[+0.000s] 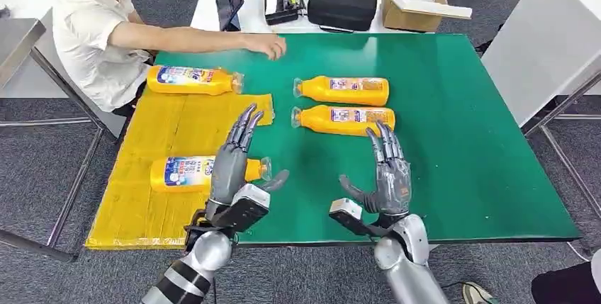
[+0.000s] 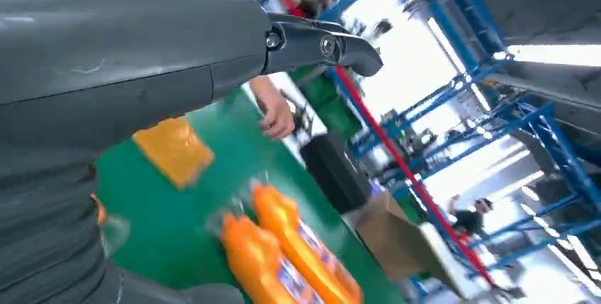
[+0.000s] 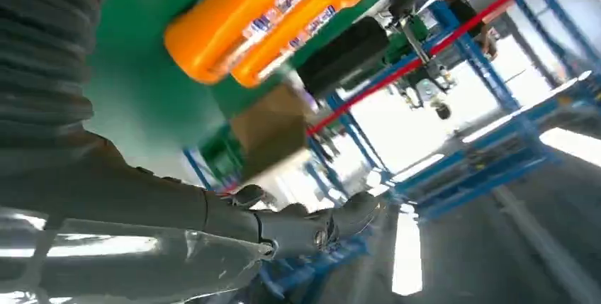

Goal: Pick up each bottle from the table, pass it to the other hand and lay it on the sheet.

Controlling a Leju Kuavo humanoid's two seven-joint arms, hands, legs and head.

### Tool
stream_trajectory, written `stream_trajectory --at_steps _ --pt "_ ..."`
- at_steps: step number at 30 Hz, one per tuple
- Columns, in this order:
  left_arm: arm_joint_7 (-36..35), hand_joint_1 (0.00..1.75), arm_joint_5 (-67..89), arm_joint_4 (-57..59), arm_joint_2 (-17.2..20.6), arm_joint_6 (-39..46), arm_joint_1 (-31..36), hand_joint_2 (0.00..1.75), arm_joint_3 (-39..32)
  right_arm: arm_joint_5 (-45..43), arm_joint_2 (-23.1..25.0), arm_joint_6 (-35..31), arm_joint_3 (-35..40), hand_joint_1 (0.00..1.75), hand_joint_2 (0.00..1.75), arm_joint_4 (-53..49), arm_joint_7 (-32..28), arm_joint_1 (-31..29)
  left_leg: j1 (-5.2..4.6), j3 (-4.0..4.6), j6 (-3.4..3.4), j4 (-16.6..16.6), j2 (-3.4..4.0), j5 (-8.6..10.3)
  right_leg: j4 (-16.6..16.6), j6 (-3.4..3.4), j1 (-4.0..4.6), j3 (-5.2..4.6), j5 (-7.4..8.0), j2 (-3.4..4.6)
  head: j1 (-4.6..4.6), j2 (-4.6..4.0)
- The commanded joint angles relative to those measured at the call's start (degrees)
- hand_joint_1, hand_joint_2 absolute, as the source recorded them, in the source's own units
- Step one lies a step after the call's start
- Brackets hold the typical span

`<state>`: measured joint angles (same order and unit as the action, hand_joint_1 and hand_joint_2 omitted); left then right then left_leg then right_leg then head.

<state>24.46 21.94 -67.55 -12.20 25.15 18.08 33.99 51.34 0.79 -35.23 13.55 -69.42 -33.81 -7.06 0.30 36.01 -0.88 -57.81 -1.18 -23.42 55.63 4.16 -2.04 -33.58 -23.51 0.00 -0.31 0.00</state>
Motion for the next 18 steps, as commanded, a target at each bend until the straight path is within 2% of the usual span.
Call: stream_trajectory --at_steps 1,4,6,8,13,14,18 --pt "1.9 0.0 -13.7 -5.8 0.0 -2.1 -3.9 1.75 -1.3 16.8 -6.6 -4.8 -1.8 0.0 1.75 6.9 10.8 -4.5 0.07 -0.26 0.01 0.0 0.22 -0.13 -0.1 -0.27 0.12 0.27 -0.05 0.09 0.0 0.0" --pt "3.6 0.0 -15.9 -6.1 -0.6 1.1 -5.6 1.75 -1.3 10.5 -8.4 -4.7 -0.6 0.0 1.75 9.5 9.8 -6.0 0.07 -0.29 -0.02 0.0 0.24 -0.13 -0.1 -0.25 0.09 0.31 -0.04 0.12 0.0 0.0" --pt "4.2 0.0 -17.4 -6.7 -0.5 2.4 -6.6 1.75 -0.5 6.6 -9.0 -2.5 0.1 0.0 1.75 10.3 10.6 -6.0 0.02 -0.24 -0.01 0.0 0.17 -0.1 -0.1 -0.17 0.02 0.28 -0.03 0.09 -0.02 0.0" --pt "4.1 0.0 -19.6 -7.3 -0.6 2.2 -7.1 1.75 0.4 6.3 -9.7 -0.4 0.9 0.0 1.75 13.0 12.0 -6.6 0.07 -0.37 0.0 0.0 0.17 -0.18 -0.1 -0.28 0.08 0.45 -0.09 0.05 0.0 0.0" --pt "3.6 0.0 -20.6 -7.6 -0.4 1.6 -7.1 1.75 1.9 6.5 -10.2 -1.2 1.6 0.0 1.75 15.8 12.1 -7.3 0.0 -0.17 0.03 0.0 0.1 -0.07 -0.1 -0.19 0.0 0.2 -0.03 0.03 0.0 0.0" --pt "3.6 0.0 -20.6 -7.6 -0.4 1.6 -7.1 1.75 1.9 6.5 -10.2 -1.2 1.6 0.0 1.75 15.8 12.1 -7.3 0.09 -0.41 0.07 -0.1 0.25 -0.22 -0.1 -0.41 0.12 0.44 -0.13 0.1 0.0 0.0" --pt "2.6 0.0 -22.3 -8.1 0.2 -0.3 -7.2 1.75 3.1 5.8 -10.3 -0.1 2.0 0.0 1.75 15.9 12.9 -7.5 0.01 -0.15 0.02 0.0 0.12 -0.06 -0.1 -0.18 0.05 0.16 -0.02 0.05 -0.02 0.0"
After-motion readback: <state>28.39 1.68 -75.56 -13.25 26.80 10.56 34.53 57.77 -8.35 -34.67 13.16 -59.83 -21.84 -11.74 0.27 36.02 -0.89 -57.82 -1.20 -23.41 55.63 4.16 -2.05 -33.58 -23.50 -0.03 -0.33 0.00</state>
